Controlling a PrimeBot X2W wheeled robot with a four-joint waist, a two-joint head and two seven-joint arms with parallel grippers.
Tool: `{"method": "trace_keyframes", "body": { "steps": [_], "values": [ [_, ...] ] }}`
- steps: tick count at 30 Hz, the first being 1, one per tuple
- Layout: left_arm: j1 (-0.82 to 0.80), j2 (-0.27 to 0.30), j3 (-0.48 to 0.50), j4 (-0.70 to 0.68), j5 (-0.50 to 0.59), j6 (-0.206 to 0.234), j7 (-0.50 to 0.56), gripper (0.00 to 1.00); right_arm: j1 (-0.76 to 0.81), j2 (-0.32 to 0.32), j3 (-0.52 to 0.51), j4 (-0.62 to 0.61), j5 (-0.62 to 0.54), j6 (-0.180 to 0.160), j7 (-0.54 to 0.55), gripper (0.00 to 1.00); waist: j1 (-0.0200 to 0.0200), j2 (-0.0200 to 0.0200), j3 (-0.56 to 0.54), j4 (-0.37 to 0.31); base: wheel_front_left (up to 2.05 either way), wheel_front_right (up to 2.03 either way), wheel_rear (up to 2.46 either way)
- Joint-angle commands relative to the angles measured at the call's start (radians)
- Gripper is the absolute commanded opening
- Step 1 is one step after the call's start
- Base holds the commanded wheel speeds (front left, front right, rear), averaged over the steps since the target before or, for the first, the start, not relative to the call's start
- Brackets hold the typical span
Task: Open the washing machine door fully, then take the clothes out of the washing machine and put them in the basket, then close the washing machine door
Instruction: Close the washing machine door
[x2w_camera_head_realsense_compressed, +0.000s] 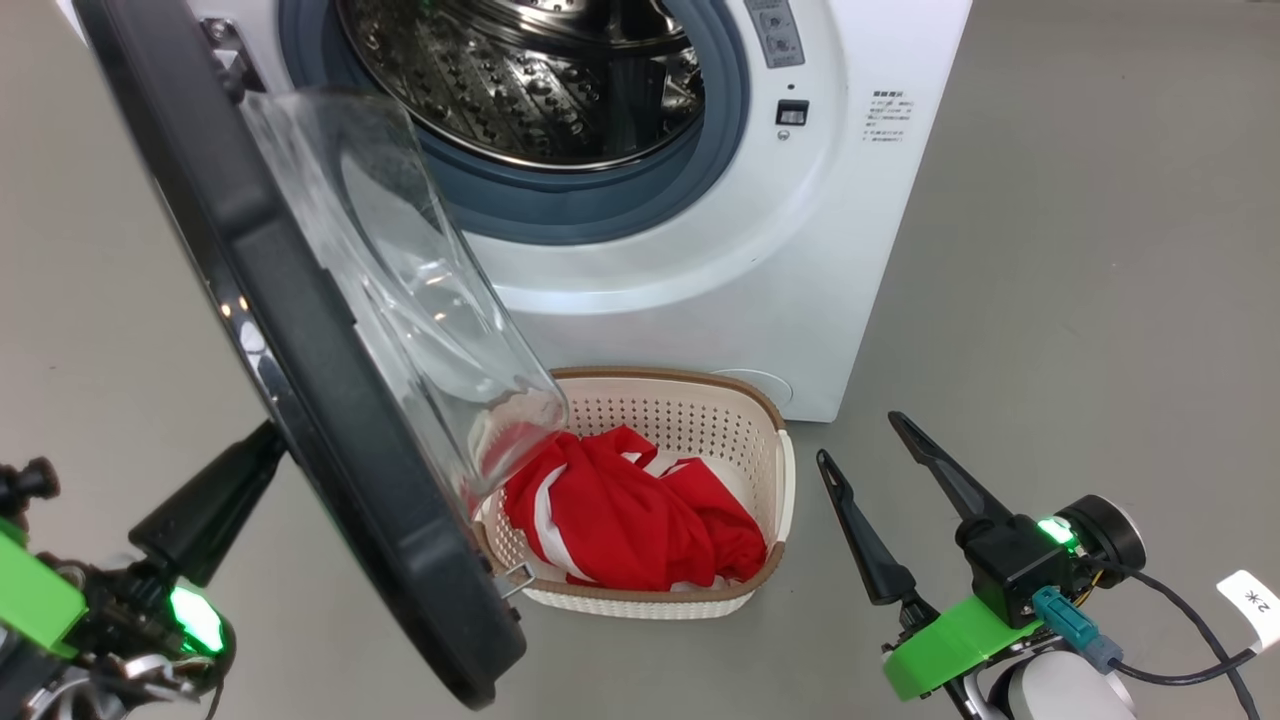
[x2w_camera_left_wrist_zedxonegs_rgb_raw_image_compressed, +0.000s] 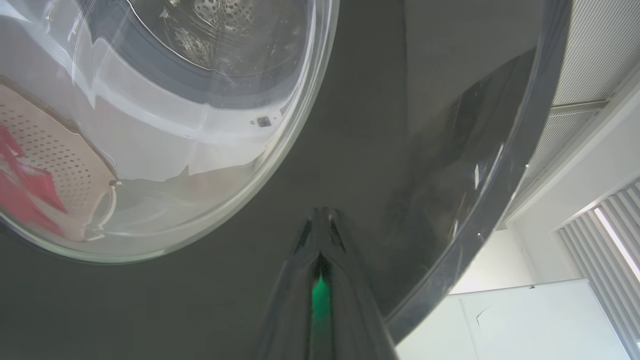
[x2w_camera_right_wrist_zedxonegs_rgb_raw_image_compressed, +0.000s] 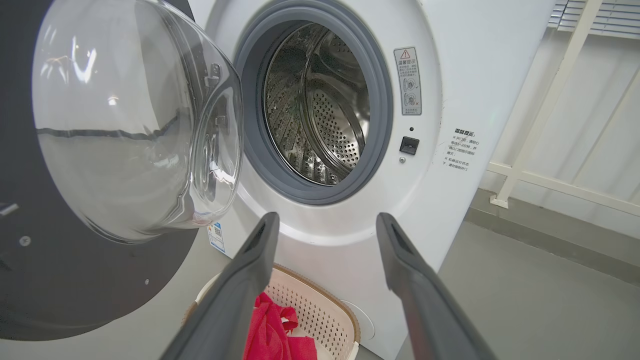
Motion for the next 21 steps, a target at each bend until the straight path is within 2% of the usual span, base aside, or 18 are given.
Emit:
{"method": "trace_keyframes", "body": {
  "steps": [1,3,4,5,7,8,9,12,15,18,21],
  "values": [
    [0.005,0.026,0.021,-0.034,0.003,-0.015,-0.003,0.00,-0.013,0.002,0.024,-0.027,0.005,0.006,-0.006,1.00,0.0000,0.0000,-0.003,-0.002,0.00,0.00,0.00],
    [0.019,0.026,0.024,-0.036,0.016,-0.037,-0.014,0.00,-0.008,0.002,0.021,-0.027,0.004,0.006,-0.006,1.00,0.0000,0.0000,-0.006,-0.001,0.00,0.00,0.00],
    [0.023,0.026,0.029,-0.039,0.023,-0.047,-0.024,0.05,-0.006,0.002,0.020,-0.026,0.004,0.006,-0.006,1.00,0.0000,0.0000,-0.007,0.000,0.00,0.00,0.00],
    [0.027,0.029,0.034,-0.042,0.038,-0.061,-0.039,0.26,-0.005,0.002,0.021,-0.025,0.004,0.006,-0.006,1.00,0.0000,0.0000,-0.008,0.002,0.00,0.00,0.00],
    [0.038,0.037,0.037,-0.045,0.079,-0.091,-0.069,0.56,-0.001,0.002,0.022,-0.024,0.004,0.006,-0.006,1.00,0.0000,0.0000,-0.010,0.005,0.00,0.00,0.00],
    [0.044,0.037,0.036,-0.044,0.092,-0.107,-0.080,0.85,0.000,0.002,0.023,-0.024,0.005,0.006,-0.006,1.00,0.0000,0.0000,-0.011,0.007,0.00,0.00,0.00],
    [0.049,0.037,0.037,-0.043,0.096,-0.119,-0.086,1.00,0.000,0.002,0.024,-0.023,0.006,0.006,-0.006,1.00,0.0000,0.0000,-0.013,0.009,0.00,0.00,0.00],
    [0.073,0.045,0.049,-0.044,0.136,-0.173,-0.122,1.00,0.001,0.002,0.029,-0.022,0.009,0.006,-0.006,1.00,0.0000,0.0000,-0.011,0.014,0.00,0.00,0.00],
    [0.090,0.051,0.071,-0.041,0.221,-0.257,-0.210,1.00,-0.001,0.002,0.030,-0.022,0.008,0.006,-0.006,1.00,0.0000,0.0000,-0.006,0.018,0.00,0.00,0.00],
    [0.112,0.085,0.055,-0.036,0.392,-0.325,-0.326,1.00,-0.004,0.002,0.028,-0.022,0.005,0.006,-0.006,1.00,0.0000,0.0000,0.002,0.024,0.00,0.00,0.00],
    [0.132,0.117,0.004,-0.026,0.591,-0.346,-0.494,1.00,-0.008,0.002,0.025,-0.020,0.002,0.006,-0.006,1.00,0.0000,0.0000,0.008,0.029,0.00,0.00,0.00]
  ]
}}
